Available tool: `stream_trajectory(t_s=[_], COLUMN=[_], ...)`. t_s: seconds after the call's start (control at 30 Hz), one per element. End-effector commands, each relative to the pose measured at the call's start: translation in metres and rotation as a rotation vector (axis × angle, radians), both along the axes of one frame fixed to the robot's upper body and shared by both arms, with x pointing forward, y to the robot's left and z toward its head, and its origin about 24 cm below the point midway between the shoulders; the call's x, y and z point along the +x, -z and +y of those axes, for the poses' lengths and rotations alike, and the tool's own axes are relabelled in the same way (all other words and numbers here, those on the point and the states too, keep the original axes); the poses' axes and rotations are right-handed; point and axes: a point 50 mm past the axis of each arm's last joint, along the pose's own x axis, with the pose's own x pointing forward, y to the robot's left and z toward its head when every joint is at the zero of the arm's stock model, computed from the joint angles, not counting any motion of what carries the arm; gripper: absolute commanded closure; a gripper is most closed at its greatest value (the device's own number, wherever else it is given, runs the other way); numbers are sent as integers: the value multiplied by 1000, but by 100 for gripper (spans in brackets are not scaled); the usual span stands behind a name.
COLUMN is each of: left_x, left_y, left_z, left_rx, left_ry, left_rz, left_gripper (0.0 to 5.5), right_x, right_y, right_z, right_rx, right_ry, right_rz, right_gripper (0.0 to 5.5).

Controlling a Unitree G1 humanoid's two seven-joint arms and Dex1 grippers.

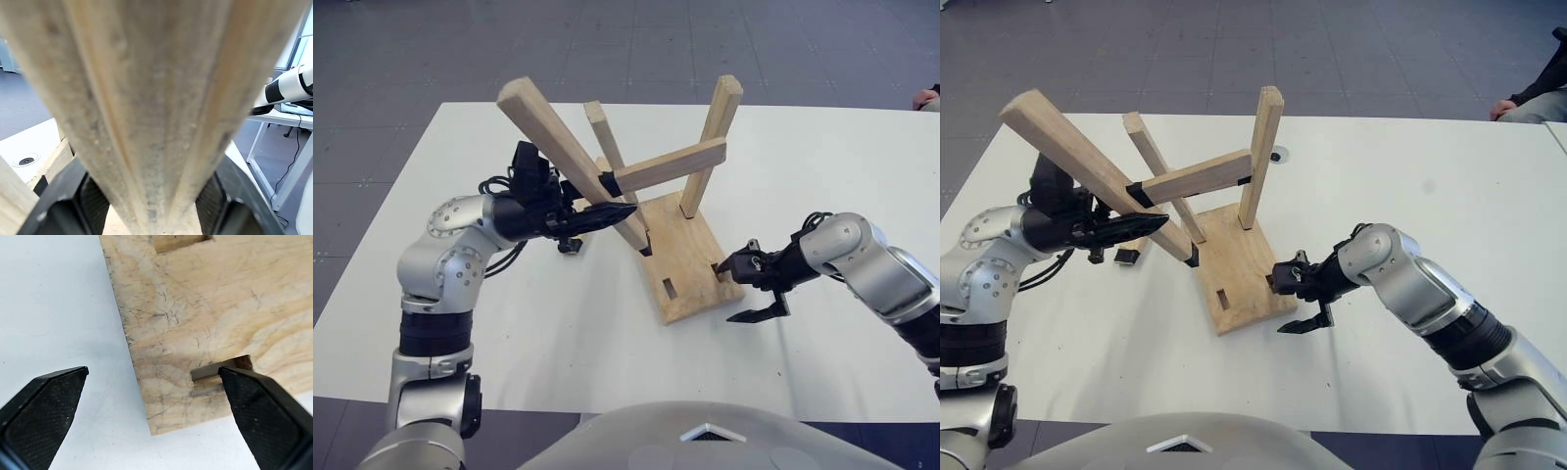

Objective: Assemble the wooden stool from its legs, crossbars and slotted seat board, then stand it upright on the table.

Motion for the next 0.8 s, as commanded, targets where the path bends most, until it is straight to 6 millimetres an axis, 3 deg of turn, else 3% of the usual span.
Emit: stream_trajectory(t_s=[0.03,0.23,0.53,0.8], left_x=[-14,-38,-35,-42], left_y=[17,38,51,58], left_z=[-22,-38,-29,-37], left_rx=[0,29,73,45], left_ry=[-75,-87,-162,-190], left_rz=[-21,20,15,42], left_gripper=[345,345,345,345], right_x=[1,-7,-9,4], right_y=[-6,-4,0,-3], right_z=[3,13,30,4], right_rx=[18,79,133,82], right_ry=[-4,34,91,175], right_rz=[-20,-6,-2,-41], right_gripper=[58,58,58,58])
